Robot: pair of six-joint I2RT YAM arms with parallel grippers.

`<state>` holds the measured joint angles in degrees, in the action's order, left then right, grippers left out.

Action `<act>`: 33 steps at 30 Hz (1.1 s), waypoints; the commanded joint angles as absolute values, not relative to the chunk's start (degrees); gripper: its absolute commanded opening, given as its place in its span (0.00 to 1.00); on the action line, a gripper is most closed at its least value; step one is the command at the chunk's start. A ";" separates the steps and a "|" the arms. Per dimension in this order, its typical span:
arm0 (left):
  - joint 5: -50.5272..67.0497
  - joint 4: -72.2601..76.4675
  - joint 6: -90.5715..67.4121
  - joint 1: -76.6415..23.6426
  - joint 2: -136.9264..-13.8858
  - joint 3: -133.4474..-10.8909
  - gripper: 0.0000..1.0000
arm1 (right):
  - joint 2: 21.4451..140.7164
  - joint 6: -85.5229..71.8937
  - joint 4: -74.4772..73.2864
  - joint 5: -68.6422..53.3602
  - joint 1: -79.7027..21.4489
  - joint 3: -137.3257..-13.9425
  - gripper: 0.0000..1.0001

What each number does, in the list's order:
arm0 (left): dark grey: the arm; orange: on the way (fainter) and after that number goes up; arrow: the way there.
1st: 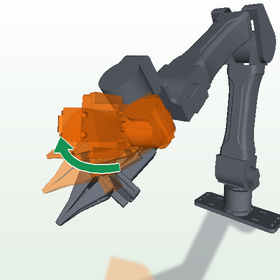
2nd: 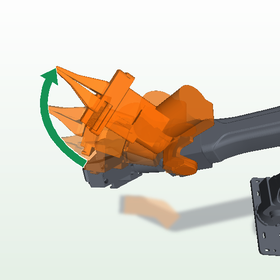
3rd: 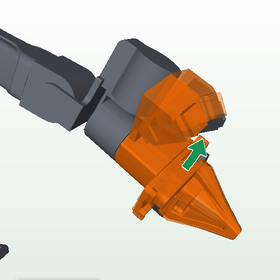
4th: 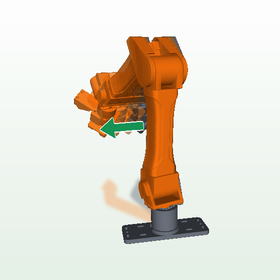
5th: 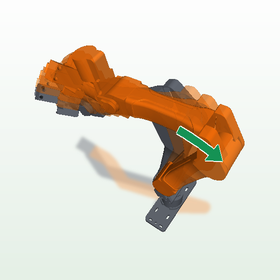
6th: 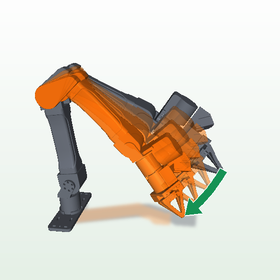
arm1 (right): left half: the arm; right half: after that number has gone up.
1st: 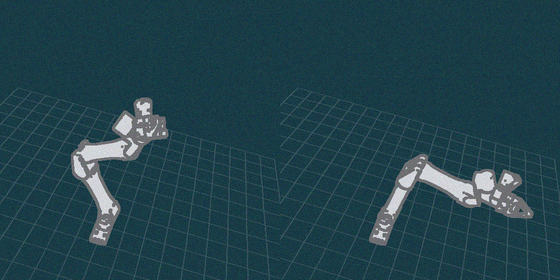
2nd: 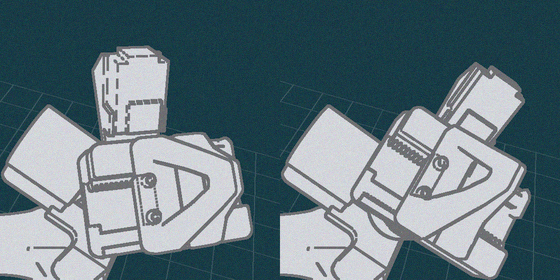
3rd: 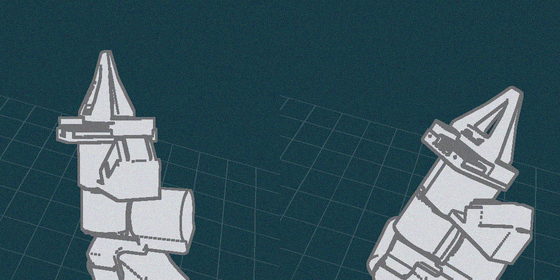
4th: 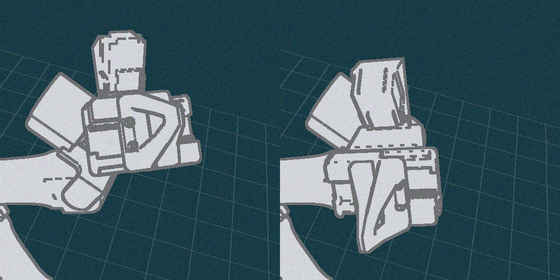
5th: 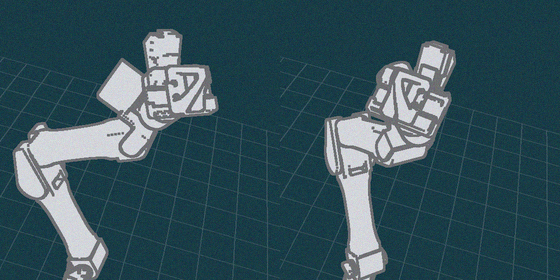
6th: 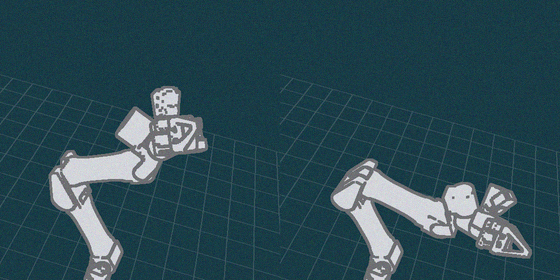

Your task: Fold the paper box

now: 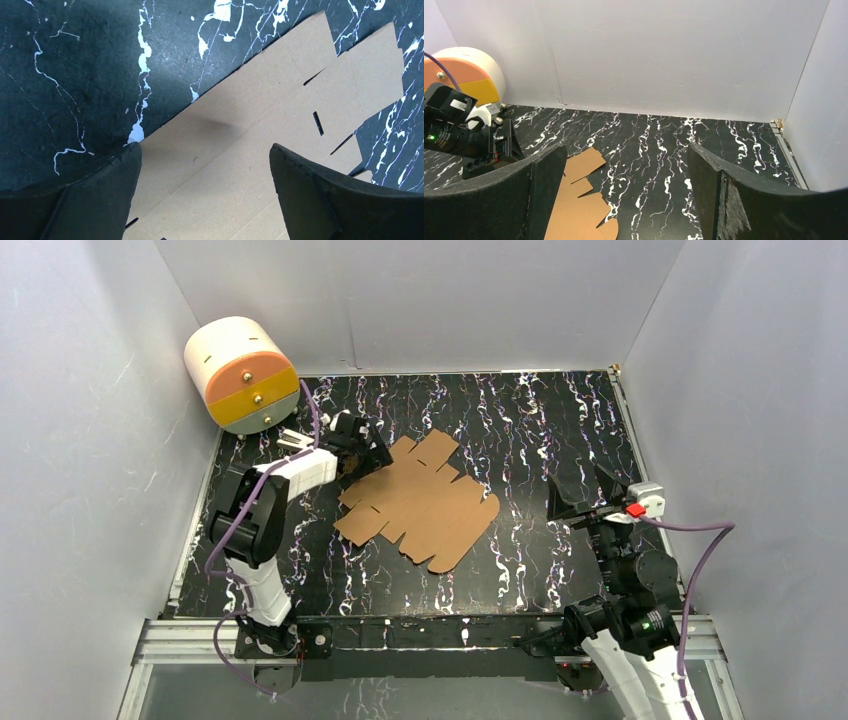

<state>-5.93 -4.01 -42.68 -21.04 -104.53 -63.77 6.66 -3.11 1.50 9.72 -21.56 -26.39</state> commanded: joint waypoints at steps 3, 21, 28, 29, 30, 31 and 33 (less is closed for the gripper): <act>-7.61 -8.72 -41.13 -21.47 -98.53 -62.98 0.96 | 9.25 -3.26 3.96 9.59 -22.01 -27.32 0.99; -7.49 -21.53 -44.29 -21.20 -58.45 -40.06 0.95 | 34.68 -8.52 -5.12 -2.25 -21.92 -40.61 0.99; -14.44 -26.99 -31.56 -21.20 -48.15 -44.83 0.96 | 52.35 -9.72 -3.80 -7.62 -21.92 -44.73 0.99; -14.64 -26.91 -29.36 -21.20 -47.21 -45.43 0.96 | 55.66 -9.81 -3.65 -7.42 -21.90 -45.45 0.99; -14.94 -26.45 -27.97 -21.23 -46.43 -45.59 0.96 | 58.12 -9.72 -3.26 -7.25 -21.93 -46.12 0.99; -15.41 -25.77 -26.97 -21.19 -45.66 -45.38 0.96 | 60.44 -9.49 -2.85 -7.10 -21.92 -46.76 0.99; -16.02 -24.01 -25.90 -21.13 -44.03 -43.67 0.96 | 65.46 -9.36 -2.86 -7.06 -21.97 -48.70 0.98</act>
